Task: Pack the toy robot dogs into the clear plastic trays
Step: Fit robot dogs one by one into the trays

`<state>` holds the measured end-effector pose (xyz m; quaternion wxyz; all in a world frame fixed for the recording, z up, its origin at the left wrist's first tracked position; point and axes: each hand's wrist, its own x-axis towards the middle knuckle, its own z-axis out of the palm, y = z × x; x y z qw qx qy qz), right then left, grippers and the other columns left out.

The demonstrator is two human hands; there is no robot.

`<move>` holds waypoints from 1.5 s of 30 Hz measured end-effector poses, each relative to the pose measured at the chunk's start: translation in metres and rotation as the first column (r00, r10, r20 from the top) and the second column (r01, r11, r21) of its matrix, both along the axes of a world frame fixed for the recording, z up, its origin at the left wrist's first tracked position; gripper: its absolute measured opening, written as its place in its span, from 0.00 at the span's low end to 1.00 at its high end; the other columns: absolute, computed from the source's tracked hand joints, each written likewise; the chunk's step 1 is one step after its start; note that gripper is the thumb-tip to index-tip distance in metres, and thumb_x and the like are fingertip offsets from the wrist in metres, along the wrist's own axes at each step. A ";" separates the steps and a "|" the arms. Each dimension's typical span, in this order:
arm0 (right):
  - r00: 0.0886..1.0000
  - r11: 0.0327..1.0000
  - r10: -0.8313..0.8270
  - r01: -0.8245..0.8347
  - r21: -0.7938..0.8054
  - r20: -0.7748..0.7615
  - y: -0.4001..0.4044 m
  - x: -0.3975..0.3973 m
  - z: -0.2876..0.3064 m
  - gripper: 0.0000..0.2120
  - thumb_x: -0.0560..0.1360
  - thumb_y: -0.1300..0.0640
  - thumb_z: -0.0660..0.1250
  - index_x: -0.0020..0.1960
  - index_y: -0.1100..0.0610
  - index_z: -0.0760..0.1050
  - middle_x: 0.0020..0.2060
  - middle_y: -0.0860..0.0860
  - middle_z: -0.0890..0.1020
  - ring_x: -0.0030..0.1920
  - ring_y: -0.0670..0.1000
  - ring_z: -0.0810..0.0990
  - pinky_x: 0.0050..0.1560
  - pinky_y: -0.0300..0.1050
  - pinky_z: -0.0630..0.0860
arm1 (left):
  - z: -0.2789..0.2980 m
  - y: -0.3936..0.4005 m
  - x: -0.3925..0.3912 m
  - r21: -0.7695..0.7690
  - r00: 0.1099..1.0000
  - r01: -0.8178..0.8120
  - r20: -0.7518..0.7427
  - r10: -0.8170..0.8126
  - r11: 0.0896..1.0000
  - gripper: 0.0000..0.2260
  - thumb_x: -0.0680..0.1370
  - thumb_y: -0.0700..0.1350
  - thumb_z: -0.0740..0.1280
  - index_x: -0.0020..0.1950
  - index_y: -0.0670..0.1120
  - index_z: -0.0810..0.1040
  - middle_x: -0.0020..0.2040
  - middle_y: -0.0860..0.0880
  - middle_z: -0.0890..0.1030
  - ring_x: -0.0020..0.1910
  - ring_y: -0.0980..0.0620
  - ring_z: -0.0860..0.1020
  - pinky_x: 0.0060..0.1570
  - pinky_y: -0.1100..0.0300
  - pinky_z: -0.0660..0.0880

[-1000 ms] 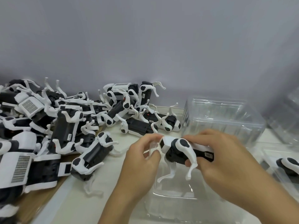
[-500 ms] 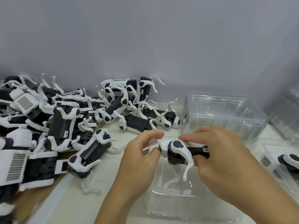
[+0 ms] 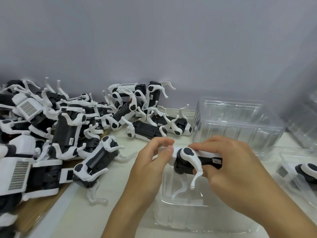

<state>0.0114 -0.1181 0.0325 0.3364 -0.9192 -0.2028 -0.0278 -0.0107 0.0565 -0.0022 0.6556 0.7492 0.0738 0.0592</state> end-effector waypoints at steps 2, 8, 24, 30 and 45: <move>1.000 1.000 -0.003 0.003 0.005 0.001 0.000 0.001 -0.002 0.22 0.70 0.63 0.70 0.55 0.39 0.82 0.45 0.36 0.79 0.51 0.41 0.77 0.50 0.43 0.76 | -0.001 0.000 0.001 -0.021 1.000 0.001 -0.008 -0.001 1.000 0.12 0.71 0.57 0.65 0.52 0.62 0.81 0.54 0.63 0.81 0.60 0.64 0.75 0.56 0.62 0.68; 0.999 0.996 -0.014 0.011 0.083 0.034 0.004 0.000 -0.008 0.21 0.69 0.64 0.71 0.52 0.39 0.81 0.44 0.38 0.79 0.50 0.43 0.77 0.49 0.48 0.77 | -0.003 0.000 0.003 -0.147 0.996 -0.049 -0.087 0.036 0.988 0.14 0.68 0.57 0.69 0.53 0.62 0.83 0.57 0.56 0.84 0.61 0.54 0.79 0.68 0.48 0.71; 0.989 0.999 0.010 -0.015 0.029 0.149 0.009 0.000 -0.013 0.19 0.67 0.64 0.71 0.50 0.42 0.79 0.39 0.37 0.78 0.52 0.40 0.67 0.44 0.35 0.69 | 0.001 -0.007 0.005 -0.189 0.984 -0.175 -0.075 0.163 0.966 0.14 0.68 0.50 0.70 0.53 0.53 0.84 0.53 0.52 0.85 0.58 0.47 0.81 0.66 0.42 0.73; 0.992 0.997 0.040 -0.032 -0.075 0.117 0.010 0.000 -0.014 0.12 0.68 0.62 0.69 0.45 0.45 0.81 0.39 0.41 0.77 0.50 0.42 0.65 0.48 0.40 0.69 | -0.001 -0.005 0.005 -0.147 0.980 -0.195 -0.072 0.186 0.970 0.10 0.74 0.41 0.72 0.52 0.53 0.84 0.51 0.56 0.85 0.57 0.54 0.81 0.65 0.48 0.74; 0.993 0.997 0.049 -0.042 -0.061 0.105 0.011 0.000 -0.013 0.16 0.69 0.60 0.73 0.50 0.41 0.82 0.41 0.38 0.77 0.53 0.38 0.65 0.50 0.31 0.64 | 0.003 -0.001 0.003 -0.307 0.973 -0.193 -0.180 0.142 0.932 0.12 0.75 0.34 0.70 0.53 0.48 0.85 0.48 0.50 0.86 0.50 0.48 0.84 0.61 0.46 0.77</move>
